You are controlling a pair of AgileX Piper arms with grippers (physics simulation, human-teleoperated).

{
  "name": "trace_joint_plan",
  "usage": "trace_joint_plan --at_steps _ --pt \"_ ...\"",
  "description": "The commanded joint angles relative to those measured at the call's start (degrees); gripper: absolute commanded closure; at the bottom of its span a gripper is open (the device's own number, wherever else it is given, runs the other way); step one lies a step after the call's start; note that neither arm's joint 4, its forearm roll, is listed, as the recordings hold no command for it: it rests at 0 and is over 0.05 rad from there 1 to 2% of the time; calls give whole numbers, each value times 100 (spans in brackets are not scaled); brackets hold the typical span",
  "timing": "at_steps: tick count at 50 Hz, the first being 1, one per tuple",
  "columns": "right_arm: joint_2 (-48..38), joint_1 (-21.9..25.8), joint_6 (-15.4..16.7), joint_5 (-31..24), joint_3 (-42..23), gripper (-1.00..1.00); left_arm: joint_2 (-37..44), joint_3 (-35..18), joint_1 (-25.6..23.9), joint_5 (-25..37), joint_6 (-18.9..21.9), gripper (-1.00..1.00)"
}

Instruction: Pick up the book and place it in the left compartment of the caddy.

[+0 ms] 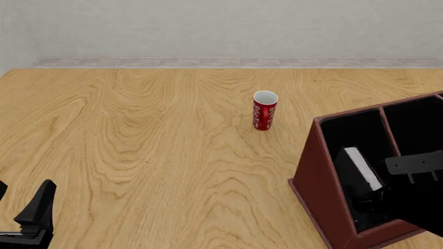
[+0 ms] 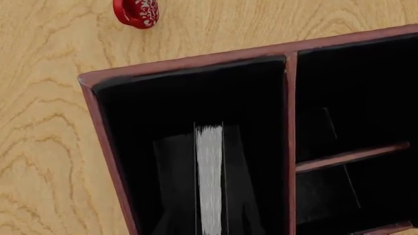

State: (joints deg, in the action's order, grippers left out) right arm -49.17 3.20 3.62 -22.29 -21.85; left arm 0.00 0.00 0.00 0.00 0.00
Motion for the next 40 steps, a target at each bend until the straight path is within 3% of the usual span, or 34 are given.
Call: trace_joint_plan --at_steps 1,40 --pt "24 -20 10 -30 -6 -100 0 0 0 0 0 -100" --pt "713 113 35 -1106 -764 -100 0 0 0 0 0 -100"
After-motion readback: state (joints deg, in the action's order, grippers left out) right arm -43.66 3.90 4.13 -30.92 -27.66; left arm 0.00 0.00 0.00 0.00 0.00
